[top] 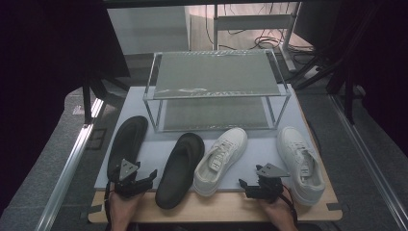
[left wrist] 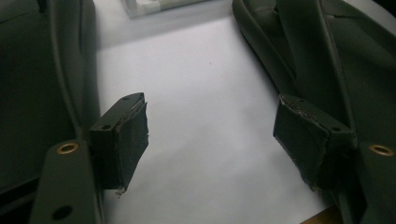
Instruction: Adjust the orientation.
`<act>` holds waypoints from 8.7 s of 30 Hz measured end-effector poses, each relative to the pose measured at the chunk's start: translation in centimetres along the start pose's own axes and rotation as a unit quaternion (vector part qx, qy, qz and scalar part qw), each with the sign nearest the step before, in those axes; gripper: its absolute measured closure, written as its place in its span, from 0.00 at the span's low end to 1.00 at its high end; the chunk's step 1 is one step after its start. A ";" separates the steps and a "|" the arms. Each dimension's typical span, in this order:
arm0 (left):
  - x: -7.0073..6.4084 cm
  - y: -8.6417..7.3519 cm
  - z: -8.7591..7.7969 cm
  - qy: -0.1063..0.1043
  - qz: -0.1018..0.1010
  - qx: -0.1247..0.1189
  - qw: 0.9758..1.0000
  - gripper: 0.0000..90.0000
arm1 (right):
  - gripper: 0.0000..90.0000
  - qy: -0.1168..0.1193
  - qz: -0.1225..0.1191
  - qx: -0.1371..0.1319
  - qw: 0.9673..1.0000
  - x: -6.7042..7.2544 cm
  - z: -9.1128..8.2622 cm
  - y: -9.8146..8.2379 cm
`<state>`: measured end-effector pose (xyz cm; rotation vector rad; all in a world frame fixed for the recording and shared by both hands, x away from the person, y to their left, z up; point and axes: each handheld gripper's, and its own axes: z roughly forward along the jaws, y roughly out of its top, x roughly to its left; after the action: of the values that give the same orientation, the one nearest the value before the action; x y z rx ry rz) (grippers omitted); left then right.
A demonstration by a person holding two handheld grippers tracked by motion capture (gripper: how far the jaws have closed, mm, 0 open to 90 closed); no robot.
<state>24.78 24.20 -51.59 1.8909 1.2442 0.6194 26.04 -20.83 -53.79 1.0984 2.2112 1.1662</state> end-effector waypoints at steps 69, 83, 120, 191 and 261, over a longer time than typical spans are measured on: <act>7.8 5.8 3.7 0.034 -0.057 0.093 0.993 0.90 | 0.16 0.001 0.001 -0.001 1.000 0.0 0.0 0.0; 8.4 5.3 1.7 0.048 -0.049 0.079 0.995 0.93 | 0.16 0.001 0.001 -0.001 1.000 0.0 0.0 0.0; 4.4 3.3 -5.1 -0.023 0.000 0.060 0.998 0.92 | 0.16 0.000 0.001 0.000 1.000 0.0 0.0 0.0; -1.2 11.5 6.4 -0.081 0.070 0.043 0.993 0.92 | 0.16 0.001 0.001 -0.001 1.000 -0.1 0.0 0.0; 3.9 0.8 0.6 -0.060 -0.017 0.052 0.997 1.00 | 0.16 -0.001 0.001 0.000 1.000 0.0 0.0 0.0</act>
<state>27.19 27.36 -51.31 1.9585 1.2490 0.4230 26.10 -20.82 -53.79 1.1007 2.2091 1.1661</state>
